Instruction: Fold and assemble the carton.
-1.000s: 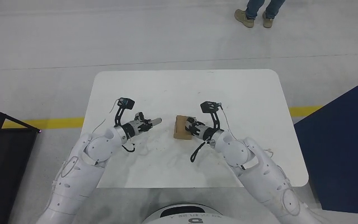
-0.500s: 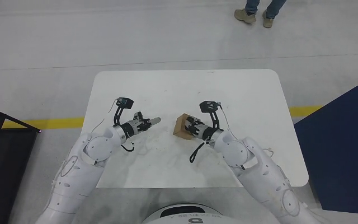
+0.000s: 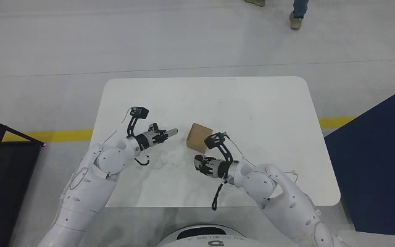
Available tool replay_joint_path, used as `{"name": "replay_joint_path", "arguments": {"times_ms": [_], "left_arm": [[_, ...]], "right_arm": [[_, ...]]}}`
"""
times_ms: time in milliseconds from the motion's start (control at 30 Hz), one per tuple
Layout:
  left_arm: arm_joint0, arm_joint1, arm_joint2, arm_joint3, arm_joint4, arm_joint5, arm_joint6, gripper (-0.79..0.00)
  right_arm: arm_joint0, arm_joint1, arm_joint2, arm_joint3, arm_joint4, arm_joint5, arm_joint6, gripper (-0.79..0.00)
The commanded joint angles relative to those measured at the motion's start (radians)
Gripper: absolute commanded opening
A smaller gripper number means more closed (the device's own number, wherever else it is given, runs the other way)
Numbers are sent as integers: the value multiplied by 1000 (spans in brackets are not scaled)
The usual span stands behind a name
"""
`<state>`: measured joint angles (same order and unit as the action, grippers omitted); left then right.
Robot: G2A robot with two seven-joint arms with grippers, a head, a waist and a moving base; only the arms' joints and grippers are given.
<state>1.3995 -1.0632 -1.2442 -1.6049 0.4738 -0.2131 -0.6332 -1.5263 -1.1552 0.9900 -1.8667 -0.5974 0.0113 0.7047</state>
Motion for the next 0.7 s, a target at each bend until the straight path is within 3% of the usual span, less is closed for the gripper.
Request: {"name": "replay_joint_path", "arguments": {"times_ms": [0, 200, 433, 667], "left_arm": [[-3, 0, 2, 2, 0, 0, -1, 0], [-8, 0, 0, 7, 5, -2, -6, 0], [-9, 2, -5, 14, 8, -2, -10, 0], [-27, 2, -2, 21, 30, 5, -22, 0]], "right_arm": [[19, -4, -10, 29, -5, 27, -16, -785], [53, -16, -13, 83, 28, 105, -67, -785], [54, -14, -32, 88, 26, 94, 16, -785], [78, -24, 11, 139, 88, 212, -87, -785]]}}
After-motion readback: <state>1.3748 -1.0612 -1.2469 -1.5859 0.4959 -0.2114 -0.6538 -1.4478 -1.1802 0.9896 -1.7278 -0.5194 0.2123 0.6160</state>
